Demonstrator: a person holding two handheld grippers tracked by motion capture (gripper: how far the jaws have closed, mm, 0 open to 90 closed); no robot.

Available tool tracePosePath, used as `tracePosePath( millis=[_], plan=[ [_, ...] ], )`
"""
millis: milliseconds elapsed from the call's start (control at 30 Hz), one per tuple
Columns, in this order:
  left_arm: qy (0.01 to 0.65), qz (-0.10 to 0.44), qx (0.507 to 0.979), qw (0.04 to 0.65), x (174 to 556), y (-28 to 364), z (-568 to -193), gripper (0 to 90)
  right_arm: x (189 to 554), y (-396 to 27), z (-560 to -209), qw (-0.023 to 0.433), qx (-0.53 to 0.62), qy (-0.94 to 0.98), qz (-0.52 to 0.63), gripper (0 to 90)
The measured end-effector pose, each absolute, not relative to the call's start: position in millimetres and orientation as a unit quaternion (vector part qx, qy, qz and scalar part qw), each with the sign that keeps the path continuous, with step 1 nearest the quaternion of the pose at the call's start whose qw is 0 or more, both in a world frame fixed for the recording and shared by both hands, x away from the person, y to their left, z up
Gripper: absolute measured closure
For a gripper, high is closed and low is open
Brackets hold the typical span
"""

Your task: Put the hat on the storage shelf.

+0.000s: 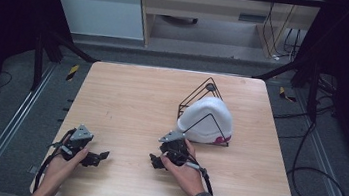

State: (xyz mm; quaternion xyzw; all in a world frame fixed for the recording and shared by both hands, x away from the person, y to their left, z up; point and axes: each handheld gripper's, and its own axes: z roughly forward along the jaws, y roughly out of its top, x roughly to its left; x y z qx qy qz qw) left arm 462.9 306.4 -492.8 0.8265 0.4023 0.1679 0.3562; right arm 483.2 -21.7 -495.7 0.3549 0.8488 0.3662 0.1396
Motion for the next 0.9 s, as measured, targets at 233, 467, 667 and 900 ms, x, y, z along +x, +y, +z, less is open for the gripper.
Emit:
tracePosePath(
  millis=[233, 467, 667, 900],
  plan=[
    [0.416, 0.169, 0.822, 0.350, 467.3, 307.3, -501.7, 4.7, 485.1, -17.6, -501.4, 0.142, 0.361, 0.849, 0.358, 15.0],
    [0.421, 0.184, 0.816, 0.351, 469.4, 307.5, -507.7, 4.2, 484.7, -13.0, -508.2, 0.161, 0.363, 0.845, 0.359, 11.9],
    [0.417, 0.188, 0.822, 0.338, 470.6, 305.3, -508.2, 1.4, 481.6, -12.2, -511.2, 0.168, 0.371, 0.835, 0.370, 11.2],
    [0.415, 0.188, 0.823, 0.338, 471.3, 304.8, -508.6, 0.0, 476.5, -12.5, -511.3, 0.173, 0.378, 0.832, 0.367, 11.2]
  ],
)
